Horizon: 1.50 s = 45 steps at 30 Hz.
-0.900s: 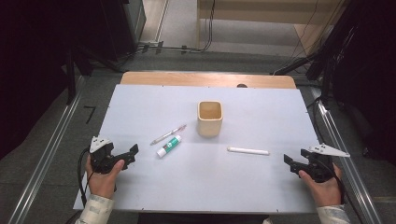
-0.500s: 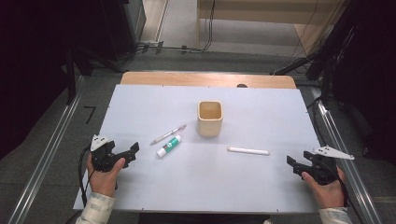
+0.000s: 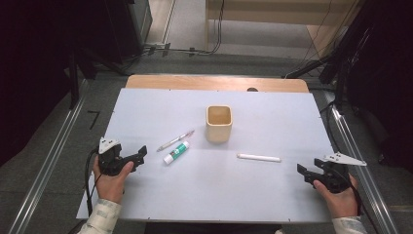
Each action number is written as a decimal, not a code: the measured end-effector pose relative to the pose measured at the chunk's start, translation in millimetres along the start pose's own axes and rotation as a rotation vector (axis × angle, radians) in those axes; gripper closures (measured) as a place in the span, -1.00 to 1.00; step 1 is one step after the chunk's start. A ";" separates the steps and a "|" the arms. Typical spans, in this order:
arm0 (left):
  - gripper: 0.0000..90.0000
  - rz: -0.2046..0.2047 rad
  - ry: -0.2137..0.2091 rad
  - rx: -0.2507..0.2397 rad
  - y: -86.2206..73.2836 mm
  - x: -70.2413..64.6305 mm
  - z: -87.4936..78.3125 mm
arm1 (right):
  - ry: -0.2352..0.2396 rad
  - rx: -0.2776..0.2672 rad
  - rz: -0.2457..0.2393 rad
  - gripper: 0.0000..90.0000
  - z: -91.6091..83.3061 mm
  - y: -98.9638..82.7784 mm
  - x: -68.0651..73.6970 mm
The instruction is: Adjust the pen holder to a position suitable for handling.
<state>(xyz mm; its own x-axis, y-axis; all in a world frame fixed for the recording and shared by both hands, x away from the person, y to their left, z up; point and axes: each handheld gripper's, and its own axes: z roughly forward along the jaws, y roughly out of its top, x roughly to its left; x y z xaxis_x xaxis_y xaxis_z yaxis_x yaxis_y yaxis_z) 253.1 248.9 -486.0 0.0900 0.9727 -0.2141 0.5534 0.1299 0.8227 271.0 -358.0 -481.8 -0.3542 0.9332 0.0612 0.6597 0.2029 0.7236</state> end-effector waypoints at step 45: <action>-0.71 0.098 -0.198 0.047 73.7 -114.6 76.8 | 0.009 0.014 -0.008 -0.43 3.7 1.0 0.5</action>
<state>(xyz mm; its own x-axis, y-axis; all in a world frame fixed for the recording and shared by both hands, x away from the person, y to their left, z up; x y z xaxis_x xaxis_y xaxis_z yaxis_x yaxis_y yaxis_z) 347.2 132.2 -441.3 0.3039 0.9227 -0.2373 0.5712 0.0229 0.8205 274.0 -356.3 -483.6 -0.3653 0.9288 0.0618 0.6659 0.2143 0.7146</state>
